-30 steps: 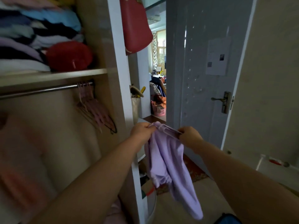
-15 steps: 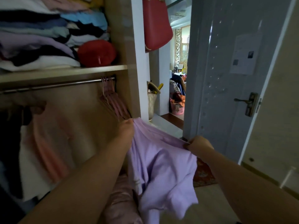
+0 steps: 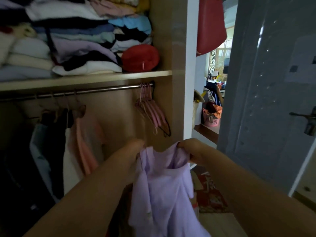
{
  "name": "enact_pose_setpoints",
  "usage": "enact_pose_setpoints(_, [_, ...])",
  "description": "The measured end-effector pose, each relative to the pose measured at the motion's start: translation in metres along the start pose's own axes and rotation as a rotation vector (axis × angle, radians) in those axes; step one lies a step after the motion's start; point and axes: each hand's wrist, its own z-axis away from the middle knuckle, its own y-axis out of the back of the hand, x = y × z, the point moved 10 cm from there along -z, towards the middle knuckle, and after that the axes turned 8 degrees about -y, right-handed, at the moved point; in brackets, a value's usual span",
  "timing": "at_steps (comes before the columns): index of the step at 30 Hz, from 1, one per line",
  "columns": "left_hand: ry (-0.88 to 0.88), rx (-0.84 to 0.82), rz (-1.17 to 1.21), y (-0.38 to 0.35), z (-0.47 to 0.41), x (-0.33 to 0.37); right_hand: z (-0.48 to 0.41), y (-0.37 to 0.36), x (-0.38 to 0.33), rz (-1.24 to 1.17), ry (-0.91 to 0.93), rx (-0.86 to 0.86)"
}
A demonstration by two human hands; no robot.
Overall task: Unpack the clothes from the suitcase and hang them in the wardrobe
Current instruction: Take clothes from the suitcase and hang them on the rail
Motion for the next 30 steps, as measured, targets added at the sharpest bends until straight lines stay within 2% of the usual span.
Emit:
enact_pose_setpoints(3, [0.01,0.011,0.018,0.015,-0.029,0.0,-0.022,-0.018,-0.014,0.007,0.027,0.079])
enact_pose_setpoints(8, [-0.034,-0.068,0.0,0.018,-0.075,0.019,-0.057,-0.034,-0.028,-0.001,0.006,0.208])
enact_pose_setpoints(17, [-0.034,-0.194,0.12,-0.017,-0.158,0.037,-0.103,-0.04,-0.044,-0.008,0.012,0.317])
enact_pose_setpoints(24, [-0.08,-0.183,0.079,-0.049,-0.218,0.038,-0.115,-0.033,-0.045,0.101,0.007,0.391])
enact_pose_setpoints(30, [-0.073,-0.245,0.164,-0.061,-0.212,0.041,-0.127,-0.036,-0.039,0.129,-0.032,0.396])
